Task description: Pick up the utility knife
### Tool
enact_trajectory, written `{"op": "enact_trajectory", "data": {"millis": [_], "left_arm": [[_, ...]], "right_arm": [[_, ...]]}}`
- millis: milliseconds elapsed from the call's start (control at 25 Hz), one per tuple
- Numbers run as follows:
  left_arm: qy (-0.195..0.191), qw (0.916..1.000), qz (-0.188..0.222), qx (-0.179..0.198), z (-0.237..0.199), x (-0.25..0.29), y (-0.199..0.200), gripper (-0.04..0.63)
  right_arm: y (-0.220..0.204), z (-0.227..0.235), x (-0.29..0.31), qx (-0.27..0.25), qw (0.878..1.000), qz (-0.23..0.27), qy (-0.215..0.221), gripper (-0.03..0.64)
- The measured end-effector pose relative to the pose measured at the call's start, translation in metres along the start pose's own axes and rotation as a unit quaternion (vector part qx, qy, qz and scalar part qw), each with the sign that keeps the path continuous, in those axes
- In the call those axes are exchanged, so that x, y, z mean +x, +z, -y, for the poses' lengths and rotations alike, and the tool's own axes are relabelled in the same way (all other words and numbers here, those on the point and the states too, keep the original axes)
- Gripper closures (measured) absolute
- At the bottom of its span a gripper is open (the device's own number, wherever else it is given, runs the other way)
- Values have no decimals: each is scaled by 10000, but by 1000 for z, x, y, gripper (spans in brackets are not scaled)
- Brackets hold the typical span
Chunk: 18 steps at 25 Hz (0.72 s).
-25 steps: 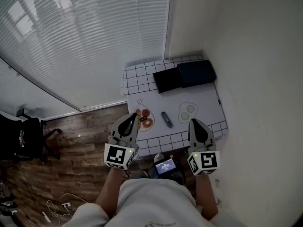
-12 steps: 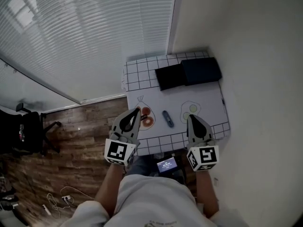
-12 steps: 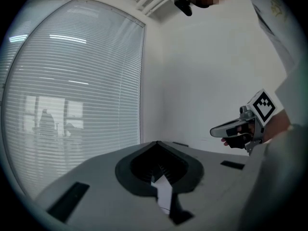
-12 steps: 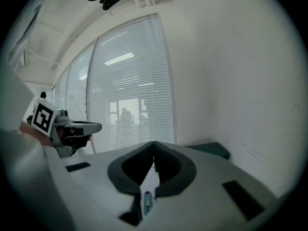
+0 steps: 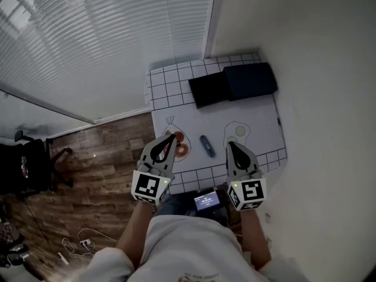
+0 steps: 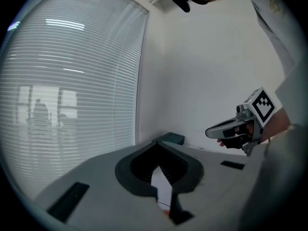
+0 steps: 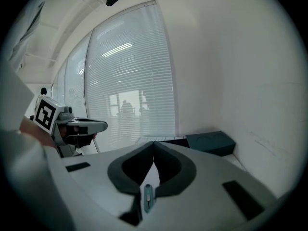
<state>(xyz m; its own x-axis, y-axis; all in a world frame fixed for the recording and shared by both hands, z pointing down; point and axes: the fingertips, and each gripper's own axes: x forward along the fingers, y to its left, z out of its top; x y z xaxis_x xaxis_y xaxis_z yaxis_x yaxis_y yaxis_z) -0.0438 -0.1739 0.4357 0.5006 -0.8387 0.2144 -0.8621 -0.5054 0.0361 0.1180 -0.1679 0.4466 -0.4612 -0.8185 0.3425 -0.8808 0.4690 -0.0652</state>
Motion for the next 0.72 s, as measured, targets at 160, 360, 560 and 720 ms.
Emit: {"op": "enact_trajectory", "data": {"millis": [160,360,560,720], "left_arm": [[-123,9997,-205,-44,2,10,-17,588],[-303,9979,-578,30,1,24,-50,588],[-429,9957,-825,-38,-2,37,-73,588],[-521,9944,-909,-117,0,44,-85,588]], "right_arm": [[-20,1,12,54,9996,-263,5,611],[-48,2,26,164,9981,-585,22,611],[-68,2,38,213,9964,-822,36,611],[-86,2,48,248,9944,-1025,72,609]]}}
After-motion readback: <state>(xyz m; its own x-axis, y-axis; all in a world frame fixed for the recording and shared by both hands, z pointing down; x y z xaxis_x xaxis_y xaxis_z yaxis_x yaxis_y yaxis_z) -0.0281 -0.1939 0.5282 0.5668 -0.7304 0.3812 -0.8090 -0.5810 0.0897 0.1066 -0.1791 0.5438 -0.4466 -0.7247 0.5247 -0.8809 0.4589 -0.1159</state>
